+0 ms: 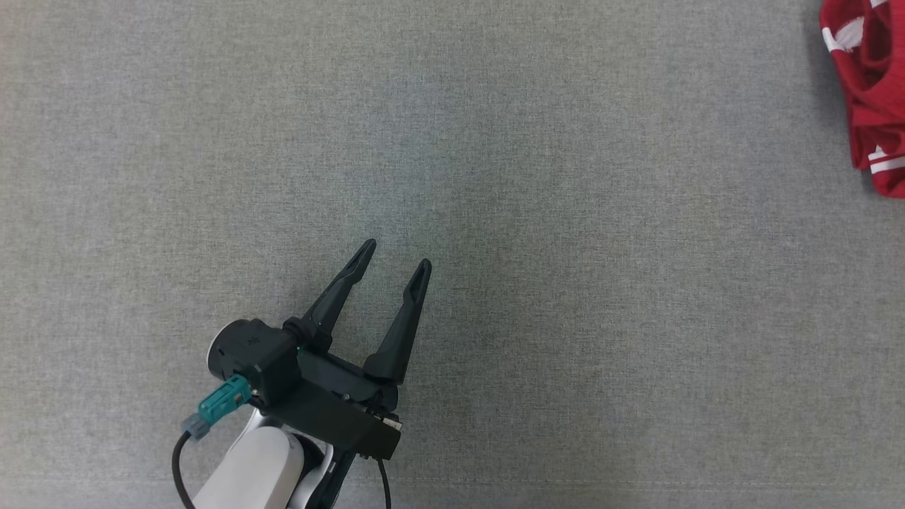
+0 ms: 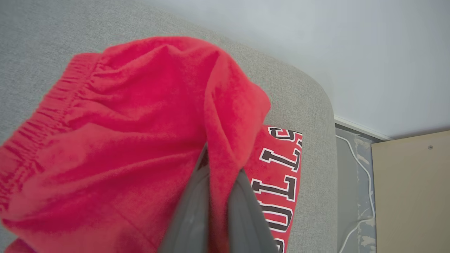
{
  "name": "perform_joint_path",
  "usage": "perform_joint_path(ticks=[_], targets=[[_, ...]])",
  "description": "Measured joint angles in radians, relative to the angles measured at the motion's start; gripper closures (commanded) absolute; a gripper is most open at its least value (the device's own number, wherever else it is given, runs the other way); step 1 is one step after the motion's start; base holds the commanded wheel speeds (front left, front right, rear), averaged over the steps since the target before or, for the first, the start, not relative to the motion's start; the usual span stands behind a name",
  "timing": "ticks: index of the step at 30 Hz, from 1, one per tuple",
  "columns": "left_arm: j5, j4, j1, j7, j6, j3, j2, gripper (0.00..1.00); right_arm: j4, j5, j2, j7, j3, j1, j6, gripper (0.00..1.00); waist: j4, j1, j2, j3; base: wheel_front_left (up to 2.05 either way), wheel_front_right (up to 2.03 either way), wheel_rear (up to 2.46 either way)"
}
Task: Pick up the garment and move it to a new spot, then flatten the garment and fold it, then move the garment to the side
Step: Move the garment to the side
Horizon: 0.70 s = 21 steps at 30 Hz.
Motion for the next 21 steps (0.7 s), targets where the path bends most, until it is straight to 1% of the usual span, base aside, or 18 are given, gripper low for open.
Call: perform_joint_path(ticks=[4,5,7,8,11,13,21], targets=[[0.0,0.002,0.0,0.0,-0.002,0.0,-0.001,0.0,0.051,-0.009,0.024,-0.024,0.009,0.027,-0.003,1.0,-0.001,0.0,0.0,0.001,0.0,0.0,0.0],[0.0,0.002,0.0,0.0,-0.002,0.0,-0.001,0.0,0.058,-0.011,0.029,-0.03,0.01,0.031,-0.007,0.96,-0.001,0.0,0.0,0.001,0.0,0.0,0.0],[0.0,0.003,0.0,0.0,-0.002,0.001,-0.001,0.0,0.076,-0.017,0.04,-0.04,0.01,0.038,-0.012,0.58,-0.001,0.0,0.0,0.001,0.0,0.0,0.0],[0.0,0.005,0.0,0.0,-0.003,0.002,-0.001,0.0,0.091,-0.02,0.051,-0.046,0.012,0.043,-0.019,0.0,-0.001,0.0,0.0,0.001,0.0,0.0,0.0],[0.0,0.007,-0.001,0.0,-0.003,0.002,-0.001,0.0,0.117,-0.026,0.065,-0.062,0.014,0.048,-0.021,0.0,-0.002,0.0,0.0,-0.002,0.0,0.0,0.0],[0.0,0.012,-0.001,0.0,-0.003,0.005,-0.002,0.0,0.138,-0.027,0.08,-0.069,0.015,0.055,-0.032,0.0,-0.003,0.0,0.0,-0.006,0.0,0.0,0.0],[0.0,0.039,-0.001,0.0,-0.004,0.017,-0.005,0.0,0.215,-0.087,0.124,-0.097,0.038,0.064,-0.047,0.0,-0.013,0.0,0.0,-0.048,0.0,0.0,0.0]])
